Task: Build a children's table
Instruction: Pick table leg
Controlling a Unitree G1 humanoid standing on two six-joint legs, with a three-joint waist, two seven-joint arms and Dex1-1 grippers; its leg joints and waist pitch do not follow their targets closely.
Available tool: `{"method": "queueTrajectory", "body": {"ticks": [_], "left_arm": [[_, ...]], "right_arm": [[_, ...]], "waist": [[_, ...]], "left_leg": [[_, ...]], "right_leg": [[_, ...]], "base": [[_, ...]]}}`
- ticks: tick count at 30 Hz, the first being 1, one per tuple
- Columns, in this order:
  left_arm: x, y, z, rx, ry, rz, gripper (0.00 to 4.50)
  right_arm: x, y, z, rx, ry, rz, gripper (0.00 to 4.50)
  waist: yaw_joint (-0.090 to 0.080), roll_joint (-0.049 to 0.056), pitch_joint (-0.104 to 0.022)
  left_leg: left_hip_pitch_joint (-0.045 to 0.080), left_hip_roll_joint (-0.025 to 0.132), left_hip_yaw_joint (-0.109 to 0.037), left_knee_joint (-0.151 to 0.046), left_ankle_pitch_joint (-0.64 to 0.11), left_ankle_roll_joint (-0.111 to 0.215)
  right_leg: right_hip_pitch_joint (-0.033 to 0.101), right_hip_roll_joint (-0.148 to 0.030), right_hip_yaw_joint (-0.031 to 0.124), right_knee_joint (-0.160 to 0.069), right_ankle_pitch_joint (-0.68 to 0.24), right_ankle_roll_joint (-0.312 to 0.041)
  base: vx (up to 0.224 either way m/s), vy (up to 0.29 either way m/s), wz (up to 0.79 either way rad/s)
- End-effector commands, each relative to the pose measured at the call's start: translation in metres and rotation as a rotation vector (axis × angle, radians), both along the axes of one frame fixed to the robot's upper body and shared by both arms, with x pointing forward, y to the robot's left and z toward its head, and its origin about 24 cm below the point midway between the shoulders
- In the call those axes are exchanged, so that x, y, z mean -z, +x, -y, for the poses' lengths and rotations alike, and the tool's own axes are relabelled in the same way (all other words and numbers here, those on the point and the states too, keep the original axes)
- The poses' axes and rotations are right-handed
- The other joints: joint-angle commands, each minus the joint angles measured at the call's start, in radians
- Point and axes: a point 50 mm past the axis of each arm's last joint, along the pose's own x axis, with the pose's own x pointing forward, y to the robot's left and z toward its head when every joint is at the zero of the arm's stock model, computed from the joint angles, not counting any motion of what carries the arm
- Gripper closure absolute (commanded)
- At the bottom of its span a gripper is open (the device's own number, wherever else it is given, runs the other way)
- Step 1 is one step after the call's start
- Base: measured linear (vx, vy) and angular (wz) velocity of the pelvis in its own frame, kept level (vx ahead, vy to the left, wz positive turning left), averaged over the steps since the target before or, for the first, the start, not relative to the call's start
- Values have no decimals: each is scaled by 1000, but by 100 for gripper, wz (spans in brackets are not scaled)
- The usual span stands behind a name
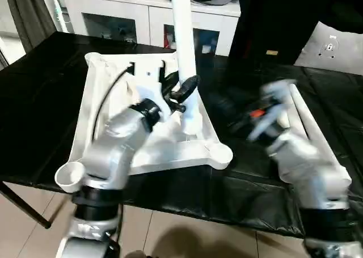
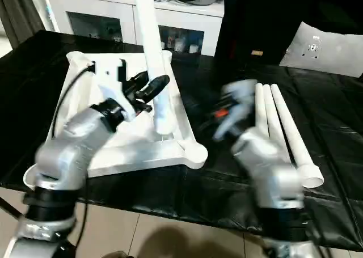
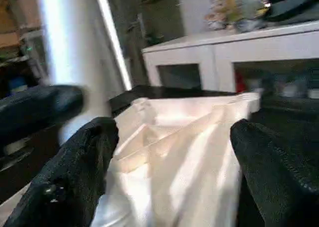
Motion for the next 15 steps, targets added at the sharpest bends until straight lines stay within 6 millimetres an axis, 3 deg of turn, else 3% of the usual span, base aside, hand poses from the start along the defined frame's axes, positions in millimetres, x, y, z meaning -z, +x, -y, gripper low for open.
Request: {"method": "queueTrajectory", "body": {"ticks": [1,4,6,12,15], "left_arm": [[-6,0,0,65,-20,2,261],[-15,-6,-4,224,-77,8,262],[-16,-7,-4,252,-72,18,262],[-23,-12,-2,391,41,71,262],[-28,-16,4,464,104,133,262]], "right_arm": [[-2,1,8,22,12,-36,11],[-5,-5,14,-62,27,-48,0],[-5,-6,14,-78,28,-48,0],[-11,-28,2,-372,-68,-15,0],[-15,-32,-2,-450,-119,3,0]], "waist": [[3,1,-71],[4,-8,-71],[5,-6,-69],[9,-1,-68],[13,-3,-67]], "left_leg": [[18,83,-35,-61,-55,25],[16,78,-31,-58,-52,34],[15,80,-31,-59,-57,37],[17,84,-34,-60,-70,39],[18,84,-33,-61,-78,36]], "right_leg": [[35,-136,69,-73,-4,-164],[38,-138,69,-76,-15,-167],[37,-139,68,-78,-45,-162],[37,-139,68,-81,-68,-141],[35,-138,69,-84,-99,-138]], "base": [[0,0,0],[0,0,0],[0,0,0],[0,0,0],[0,0,0]]}}
